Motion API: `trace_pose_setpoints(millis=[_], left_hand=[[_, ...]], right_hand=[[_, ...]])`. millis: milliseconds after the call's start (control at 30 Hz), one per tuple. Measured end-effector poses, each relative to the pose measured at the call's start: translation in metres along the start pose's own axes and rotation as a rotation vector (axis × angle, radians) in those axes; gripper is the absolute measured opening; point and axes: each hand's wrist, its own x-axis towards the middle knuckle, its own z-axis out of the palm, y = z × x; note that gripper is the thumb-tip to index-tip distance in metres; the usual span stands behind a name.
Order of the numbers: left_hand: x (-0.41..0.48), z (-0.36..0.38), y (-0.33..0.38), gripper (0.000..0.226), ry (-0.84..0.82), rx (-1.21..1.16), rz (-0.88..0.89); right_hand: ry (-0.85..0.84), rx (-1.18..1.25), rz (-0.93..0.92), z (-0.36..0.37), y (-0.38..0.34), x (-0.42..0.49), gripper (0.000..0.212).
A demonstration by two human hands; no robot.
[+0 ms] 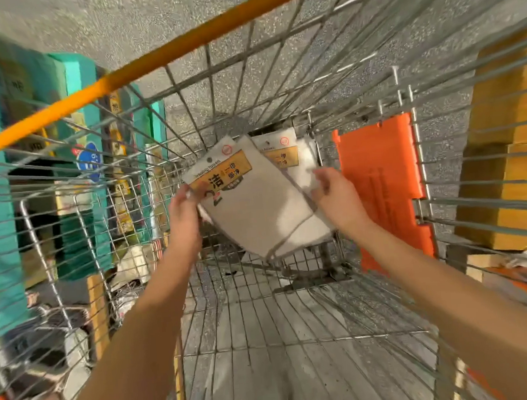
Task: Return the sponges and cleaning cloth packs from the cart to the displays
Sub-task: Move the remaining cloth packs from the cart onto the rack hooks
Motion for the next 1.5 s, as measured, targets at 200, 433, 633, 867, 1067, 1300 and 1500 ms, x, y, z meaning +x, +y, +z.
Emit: trace_pose_setpoints(millis=[200,433,633,867,1067,1300,1500], left_hand=[[-0.001,-0.026,0.011,0.017,-0.112,0.087,0.014],[-0.014,-0.031,0.016,0.031,-0.081,0.150,0.040],[-0.023,-0.052,-0.002,0.037,-0.145,0.357,0.174],[-0.047,-0.081,-0.002,0.058,0.018,0.251,0.151],[-0.093,-0.114,0.025,0.014,-0.017,0.199,0.261],[-0.216,-0.214,0.062,0.037,0.093,0.086,0.480],[-0.357,-0.350,0.066,0.062,0.320,-0.028,0.705]], right_hand=[[-0.026,-0.514,-0.418,0.013,-0.015,0.065,0.066],[-0.207,-0.884,-0.326,0.008,-0.022,0.101,0.083],[-0.255,-0.848,-0.250,0.009,-0.037,0.118,0.077],[-0.221,-0.771,-0.253,-0.001,-0.051,0.085,0.048],[-0.142,-0.547,-0.378,-0.028,-0.077,0.016,0.016],[-0.043,-0.363,-0.575,-0.030,-0.176,-0.136,0.021],[-0.141,-0.269,-0.855,0.001,-0.299,-0.286,0.017]])
